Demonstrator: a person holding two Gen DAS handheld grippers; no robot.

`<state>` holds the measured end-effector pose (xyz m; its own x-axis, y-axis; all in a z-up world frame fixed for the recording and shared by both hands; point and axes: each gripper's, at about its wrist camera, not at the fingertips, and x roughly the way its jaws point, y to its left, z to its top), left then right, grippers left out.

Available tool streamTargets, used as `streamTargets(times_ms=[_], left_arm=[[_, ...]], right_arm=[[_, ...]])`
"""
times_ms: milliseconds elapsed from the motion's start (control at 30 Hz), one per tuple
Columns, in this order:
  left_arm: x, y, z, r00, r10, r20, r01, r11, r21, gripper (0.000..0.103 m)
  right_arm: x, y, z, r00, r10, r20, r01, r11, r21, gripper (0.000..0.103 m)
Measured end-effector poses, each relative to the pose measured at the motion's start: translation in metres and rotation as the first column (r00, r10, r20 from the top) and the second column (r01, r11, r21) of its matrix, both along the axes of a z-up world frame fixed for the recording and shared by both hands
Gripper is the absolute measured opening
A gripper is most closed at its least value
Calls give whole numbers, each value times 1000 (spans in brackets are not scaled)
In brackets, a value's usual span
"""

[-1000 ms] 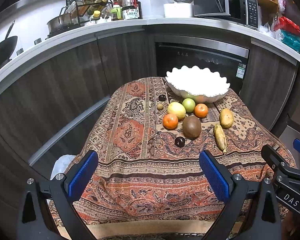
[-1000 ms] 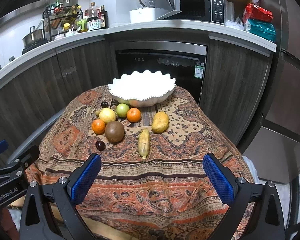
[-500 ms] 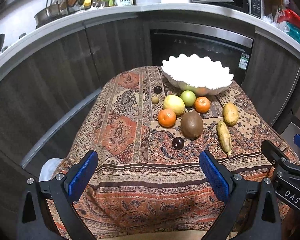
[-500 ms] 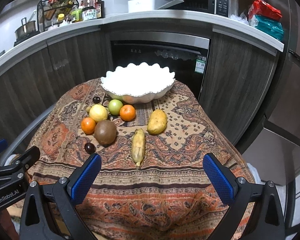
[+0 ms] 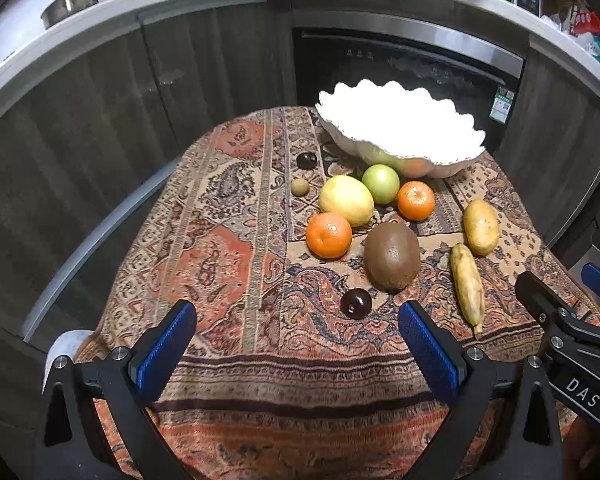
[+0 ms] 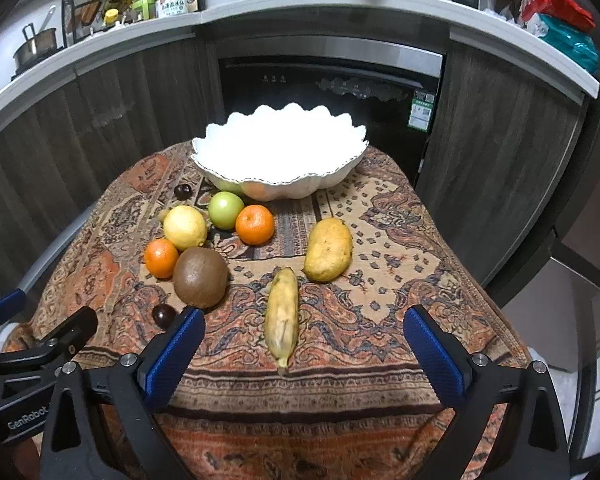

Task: Organize fruits
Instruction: 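Reach the left tool to the dark plum while the right tool reaches the banana, then close the left tool on the plum while the right tool grasps the banana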

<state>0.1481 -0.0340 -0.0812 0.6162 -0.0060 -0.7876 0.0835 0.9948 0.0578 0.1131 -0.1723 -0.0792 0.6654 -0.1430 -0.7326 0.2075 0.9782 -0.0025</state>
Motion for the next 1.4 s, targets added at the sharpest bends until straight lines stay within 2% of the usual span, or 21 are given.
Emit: streamTargets(times_ms=[200, 333, 500, 800, 967, 1200, 1400], left_arm=[[19, -11, -23, 998, -27, -58, 27, 1000, 2, 101], [30, -19, -41, 993, -57, -99, 58, 998, 7, 92], [39, -27, -56, 991, -77, -110, 81, 996, 27, 84], [52, -36, -80, 982, -103, -156, 106, 994, 7, 66], [54, -35, -86, 983, -115, -145, 110, 993, -40, 58], [52, -39, -84, 982, -142, -124, 135, 989, -63, 28], [49, -35, -82, 983, -138, -125, 130, 989, -67, 27]], right_arm=[[13, -10, -18, 999, -16, -39, 17, 1000, 1, 97], [22, -16, -30, 998, -32, -60, 32, 999, 8, 93], [28, -25, -48, 994, -57, -93, 59, 998, 17, 91], [38, -31, -66, 991, -61, -115, 67, 997, 49, 89], [40, -31, -71, 991, -54, -126, 61, 997, 55, 89], [40, -32, -72, 990, -59, -129, 69, 995, 69, 89], [38, -29, -70, 991, -53, -119, 61, 996, 66, 89]])
